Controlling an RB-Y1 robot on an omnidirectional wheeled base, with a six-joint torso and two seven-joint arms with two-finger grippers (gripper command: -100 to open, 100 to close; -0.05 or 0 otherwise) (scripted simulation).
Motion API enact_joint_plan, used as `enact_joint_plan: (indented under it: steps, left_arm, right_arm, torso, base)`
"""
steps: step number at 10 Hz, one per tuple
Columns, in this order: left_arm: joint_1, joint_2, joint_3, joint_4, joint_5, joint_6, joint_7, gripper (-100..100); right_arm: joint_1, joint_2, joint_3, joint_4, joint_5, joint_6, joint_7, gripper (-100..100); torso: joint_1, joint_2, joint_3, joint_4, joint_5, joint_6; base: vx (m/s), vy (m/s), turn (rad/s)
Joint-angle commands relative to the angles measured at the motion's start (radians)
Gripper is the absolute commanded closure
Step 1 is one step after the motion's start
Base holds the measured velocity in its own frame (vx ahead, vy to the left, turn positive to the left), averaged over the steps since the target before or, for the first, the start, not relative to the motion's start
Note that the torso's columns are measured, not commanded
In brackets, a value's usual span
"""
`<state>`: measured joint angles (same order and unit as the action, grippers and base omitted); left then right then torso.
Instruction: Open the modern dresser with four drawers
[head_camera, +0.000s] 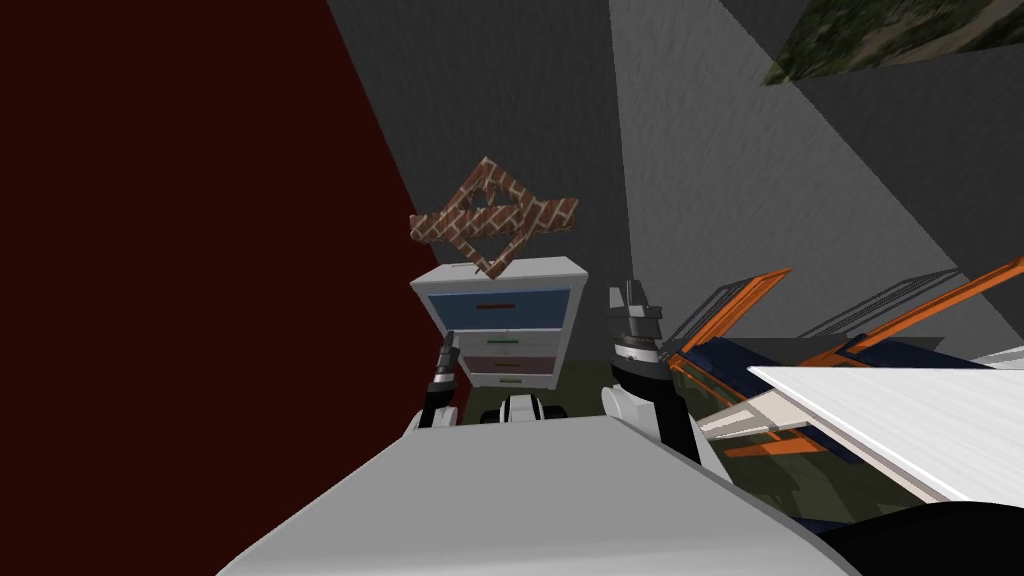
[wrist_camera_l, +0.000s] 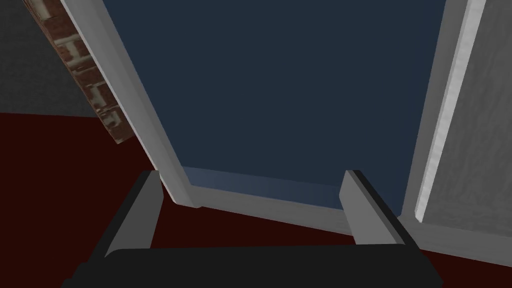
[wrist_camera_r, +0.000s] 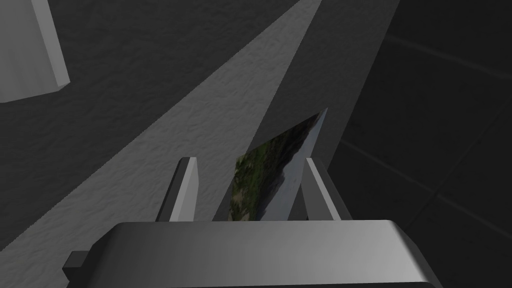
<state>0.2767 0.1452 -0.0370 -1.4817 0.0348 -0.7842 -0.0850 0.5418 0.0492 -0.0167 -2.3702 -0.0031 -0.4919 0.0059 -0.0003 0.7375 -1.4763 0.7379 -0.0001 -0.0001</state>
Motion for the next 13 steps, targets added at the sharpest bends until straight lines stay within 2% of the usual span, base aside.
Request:
enact_joint_plan:
  steps: [1,2,3,5,12,13]
  left_arm:
    - [-0.008,-0.006,-0.011,0.073,-0.010,-0.015,-0.006,-100]
    - [-0.008,-0.006,-0.011,0.080,-0.010,-0.015,-0.006,-100]
    - [-0.014,-0.009,-0.017,0.123,-0.017,-0.025,-0.009,-100]
    - [-0.019,-0.014,-0.022,0.163,-0.023,-0.035,-0.011,-100]
    - [-0.038,-0.035,-0.053,0.369,-0.058,-0.090,-0.023,-100]
    - [-0.038,-0.035,-0.053,0.369,-0.058,-0.090,-0.023,-100]
  right_arm:
    - [0.000,0.000,0.000,0.000,0.000,0.000,0.000,0]
    - [0.000,0.000,0.000,0.000,0.000,0.000,0.000,0]
    - [0.000,0.000,0.000,0.000,0.000,0.000,0.000,0]
    - [0.000,0.000,0.000,0.000,0.000,0.000,0.000,0]
    - [0.000,0.000,0.000,0.000,0.000,0.000,0.000,0]
    - [0.000,0.000,0.000,0.000,0.000,0.000,0.000,0]
  torso:
    - [0.000,0.001,0.000,0.000,0.000,0.000]
    - [0.000,0.001,0.001,0.000,0.000,0.000]
    - [0.000,0.002,0.001,0.000,0.000,0.000]
    - [0.000,0.000,0.000,0.000,0.000,0.000]
    - [0.001,0.000,0.000,0.000,0.000,0.000]
    - [0.000,0.000,0.000,0.000,0.000,0.000]
  base:
    - [0.040,-0.017,-0.019]
    - [0.029,-0.011,-0.012]
    - [0.032,-0.011,-0.020]
    - [0.042,-0.021,-0.018]
    - [0.038,-0.024,-0.018]
    - [0.030,-0.020,-0.004]
